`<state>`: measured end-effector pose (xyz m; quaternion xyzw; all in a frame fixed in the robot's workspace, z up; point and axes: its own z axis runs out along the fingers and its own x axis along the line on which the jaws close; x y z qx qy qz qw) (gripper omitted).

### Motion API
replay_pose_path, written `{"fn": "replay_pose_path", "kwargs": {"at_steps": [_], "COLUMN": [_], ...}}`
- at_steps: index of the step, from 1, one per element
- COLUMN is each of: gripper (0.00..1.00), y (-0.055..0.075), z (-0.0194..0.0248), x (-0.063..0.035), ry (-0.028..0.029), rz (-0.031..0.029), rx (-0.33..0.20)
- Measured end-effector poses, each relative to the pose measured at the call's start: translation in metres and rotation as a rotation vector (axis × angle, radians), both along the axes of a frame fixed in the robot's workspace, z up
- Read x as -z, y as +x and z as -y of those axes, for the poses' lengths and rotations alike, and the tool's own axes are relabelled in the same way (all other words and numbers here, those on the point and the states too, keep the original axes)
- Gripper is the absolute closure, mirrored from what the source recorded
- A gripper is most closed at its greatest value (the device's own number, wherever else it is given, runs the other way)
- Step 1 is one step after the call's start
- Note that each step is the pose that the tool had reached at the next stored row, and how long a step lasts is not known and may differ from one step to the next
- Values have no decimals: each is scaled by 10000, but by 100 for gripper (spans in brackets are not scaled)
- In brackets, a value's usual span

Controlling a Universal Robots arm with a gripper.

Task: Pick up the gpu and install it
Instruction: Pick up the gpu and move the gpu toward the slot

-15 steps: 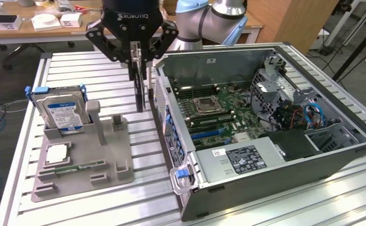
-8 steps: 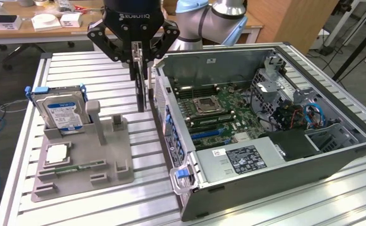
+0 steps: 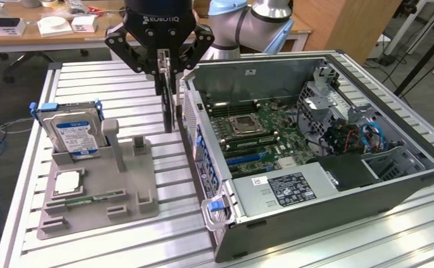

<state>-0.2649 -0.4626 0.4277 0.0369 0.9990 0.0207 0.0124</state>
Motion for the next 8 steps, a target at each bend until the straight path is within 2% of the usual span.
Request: {"fn": "replay_pose_path", "kwargs": {"at_steps": [8], "gripper": [74], "y": [24], "z": [0], "x": [-1], "ry": [-1], "rz": [-1], "rx": [0]}}
